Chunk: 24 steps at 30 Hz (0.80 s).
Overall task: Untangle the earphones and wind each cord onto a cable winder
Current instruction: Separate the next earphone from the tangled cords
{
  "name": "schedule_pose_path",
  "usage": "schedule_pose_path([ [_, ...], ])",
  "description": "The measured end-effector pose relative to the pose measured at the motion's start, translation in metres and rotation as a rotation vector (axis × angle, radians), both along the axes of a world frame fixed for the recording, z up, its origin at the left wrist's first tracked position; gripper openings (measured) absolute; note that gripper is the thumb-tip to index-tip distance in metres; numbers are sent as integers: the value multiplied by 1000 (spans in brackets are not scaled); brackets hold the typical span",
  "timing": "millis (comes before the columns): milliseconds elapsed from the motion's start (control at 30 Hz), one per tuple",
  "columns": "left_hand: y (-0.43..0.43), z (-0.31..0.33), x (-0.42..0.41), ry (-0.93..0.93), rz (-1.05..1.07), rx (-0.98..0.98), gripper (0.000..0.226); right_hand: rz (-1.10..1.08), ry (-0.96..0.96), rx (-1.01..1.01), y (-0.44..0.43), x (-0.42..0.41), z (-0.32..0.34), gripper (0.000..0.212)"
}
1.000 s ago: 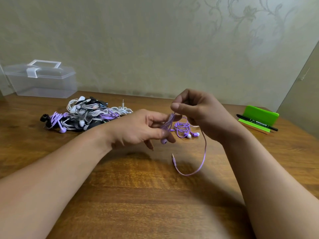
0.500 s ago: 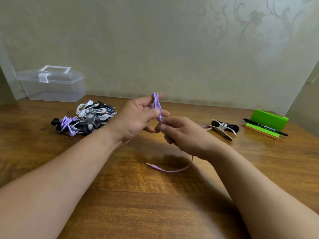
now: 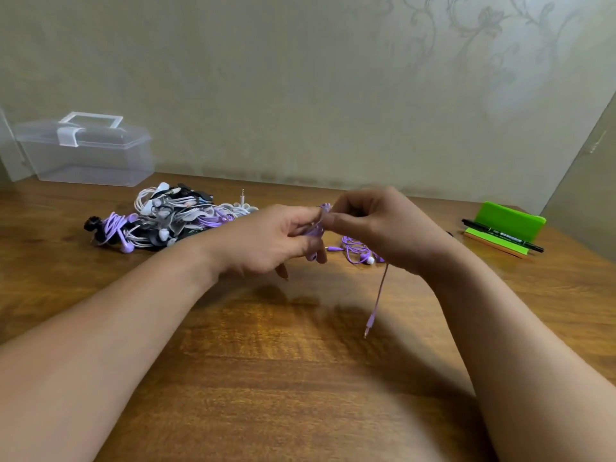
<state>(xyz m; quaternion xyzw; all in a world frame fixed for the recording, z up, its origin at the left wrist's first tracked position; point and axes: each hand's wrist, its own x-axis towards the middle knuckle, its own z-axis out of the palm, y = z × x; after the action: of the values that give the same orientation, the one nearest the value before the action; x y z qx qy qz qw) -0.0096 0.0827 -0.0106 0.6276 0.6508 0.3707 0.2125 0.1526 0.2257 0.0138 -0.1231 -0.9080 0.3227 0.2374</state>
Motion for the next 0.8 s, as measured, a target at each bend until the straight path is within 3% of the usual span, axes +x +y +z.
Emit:
schedule_pose_path([
  [100, -2, 3, 2, -47, -51, -37, 26, 13, 94, -154, 6, 4, 2, 15],
  [267, -7, 5, 5, -44, -79, -94, 16, 188, 79, -276, 7, 10, 6, 7],
  [467, -11, 6, 12, -26, -114, -179, 17, 232, 63, -292, 8, 7, 1, 5],
  [567, -14, 12, 11, -182, -227, -184, 26, 249, 68, -476, 13, 3, -7, 13],
  [667, -16, 17, 8, -454, -325, -70, 37, 306, 81, -667, 18, -2, -17, 25],
  [800, -6, 11, 4, -683, -183, 137, 42, 201, 61, -600, 2, -15, -27, 29],
])
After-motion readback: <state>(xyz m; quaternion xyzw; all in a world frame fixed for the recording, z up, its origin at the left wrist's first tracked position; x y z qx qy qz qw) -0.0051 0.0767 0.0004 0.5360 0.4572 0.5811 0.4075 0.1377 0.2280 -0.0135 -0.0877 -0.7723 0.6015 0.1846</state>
